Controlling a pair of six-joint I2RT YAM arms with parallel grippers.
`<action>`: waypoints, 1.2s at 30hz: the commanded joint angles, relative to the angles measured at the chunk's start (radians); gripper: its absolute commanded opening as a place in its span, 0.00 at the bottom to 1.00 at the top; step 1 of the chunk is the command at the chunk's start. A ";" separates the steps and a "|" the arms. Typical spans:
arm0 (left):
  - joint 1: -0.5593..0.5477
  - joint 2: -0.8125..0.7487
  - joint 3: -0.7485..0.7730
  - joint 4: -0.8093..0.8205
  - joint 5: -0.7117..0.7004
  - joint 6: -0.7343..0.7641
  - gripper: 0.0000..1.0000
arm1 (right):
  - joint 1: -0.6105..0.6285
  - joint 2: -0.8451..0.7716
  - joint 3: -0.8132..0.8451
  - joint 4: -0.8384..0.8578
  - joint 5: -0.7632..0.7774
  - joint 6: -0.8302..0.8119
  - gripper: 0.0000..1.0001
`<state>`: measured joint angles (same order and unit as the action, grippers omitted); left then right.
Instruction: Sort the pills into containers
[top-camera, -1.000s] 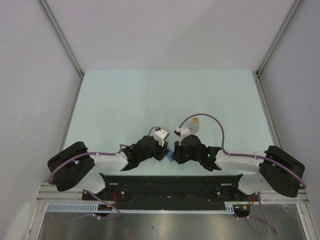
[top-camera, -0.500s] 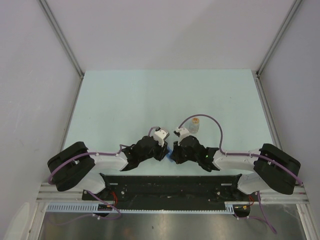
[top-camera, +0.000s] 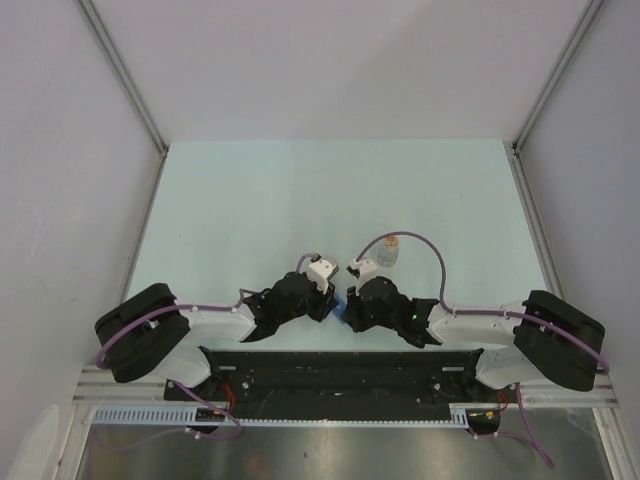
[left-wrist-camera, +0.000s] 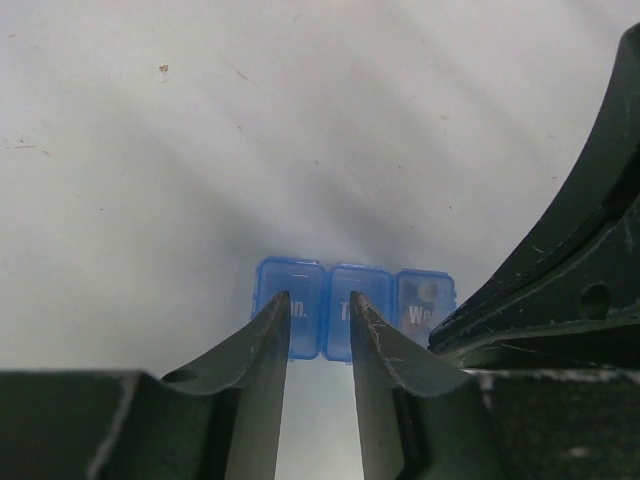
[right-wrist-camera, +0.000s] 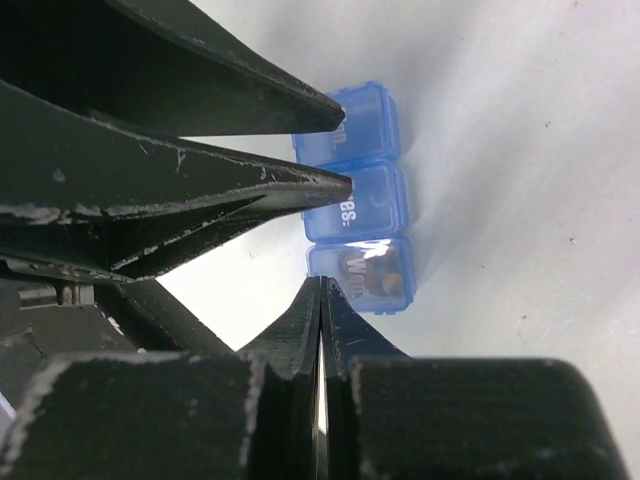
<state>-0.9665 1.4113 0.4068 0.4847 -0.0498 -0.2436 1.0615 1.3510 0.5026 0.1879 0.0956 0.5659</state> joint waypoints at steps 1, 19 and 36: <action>-0.011 0.020 -0.022 -0.084 -0.005 0.003 0.35 | 0.009 -0.018 -0.030 -0.088 0.053 0.008 0.00; -0.011 0.021 -0.011 -0.089 -0.005 0.007 0.35 | 0.017 0.097 -0.070 -0.048 0.079 0.040 0.00; -0.011 0.028 -0.005 -0.090 -0.004 0.004 0.35 | 0.043 -0.099 -0.087 -0.087 0.086 0.040 0.00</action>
<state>-0.9688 1.4143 0.4068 0.4881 -0.0502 -0.2432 1.1019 1.3403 0.4290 0.1776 0.1753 0.6308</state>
